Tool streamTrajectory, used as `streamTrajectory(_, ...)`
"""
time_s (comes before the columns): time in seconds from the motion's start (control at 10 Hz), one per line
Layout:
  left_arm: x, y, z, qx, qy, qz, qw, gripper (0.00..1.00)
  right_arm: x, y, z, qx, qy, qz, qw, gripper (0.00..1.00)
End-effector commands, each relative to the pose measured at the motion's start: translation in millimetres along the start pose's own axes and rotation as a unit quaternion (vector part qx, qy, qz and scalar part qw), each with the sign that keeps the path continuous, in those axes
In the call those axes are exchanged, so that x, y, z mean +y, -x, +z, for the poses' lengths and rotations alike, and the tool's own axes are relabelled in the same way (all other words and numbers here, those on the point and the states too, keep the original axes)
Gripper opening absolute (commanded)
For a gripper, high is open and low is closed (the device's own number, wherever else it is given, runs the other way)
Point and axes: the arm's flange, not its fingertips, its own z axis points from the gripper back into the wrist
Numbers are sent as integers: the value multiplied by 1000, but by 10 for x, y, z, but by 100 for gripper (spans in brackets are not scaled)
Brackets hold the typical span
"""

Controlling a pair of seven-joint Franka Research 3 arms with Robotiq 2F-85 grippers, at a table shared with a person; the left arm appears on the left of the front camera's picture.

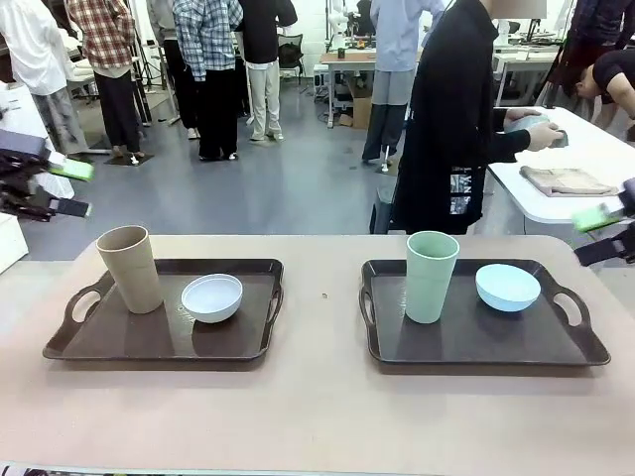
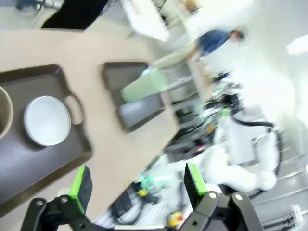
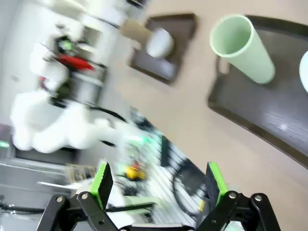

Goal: Set up a tray with a mat and arrange the tableware.
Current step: Pick up the Picnic Bowl and Reusable plastic cup from the Handle tray in front of the human's position and hold them in the air.

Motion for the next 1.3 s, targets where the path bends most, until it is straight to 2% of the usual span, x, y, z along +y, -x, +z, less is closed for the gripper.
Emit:
streamTrajectory(0.0,409,104,121,-80,153,148,974,100,-505,126,263,-195,-325,-132,916,100)
streamTrajectory(0.1,604,151,54,-61,159,196,966,100,-699,201,274,-226,-337,-160,900,100)
streamTrajectory(0.2,758,230,-36,-31,132,230,964,100,-776,223,190,-218,-325,-180,903,100)
streamTrajectory(0.3,430,99,246,-51,125,115,984,100,-477,166,398,-88,-138,-65,984,100)
streamTrajectory(1.2,430,99,246,-51,125,115,984,100,-477,166,398,-88,-138,-65,984,100)
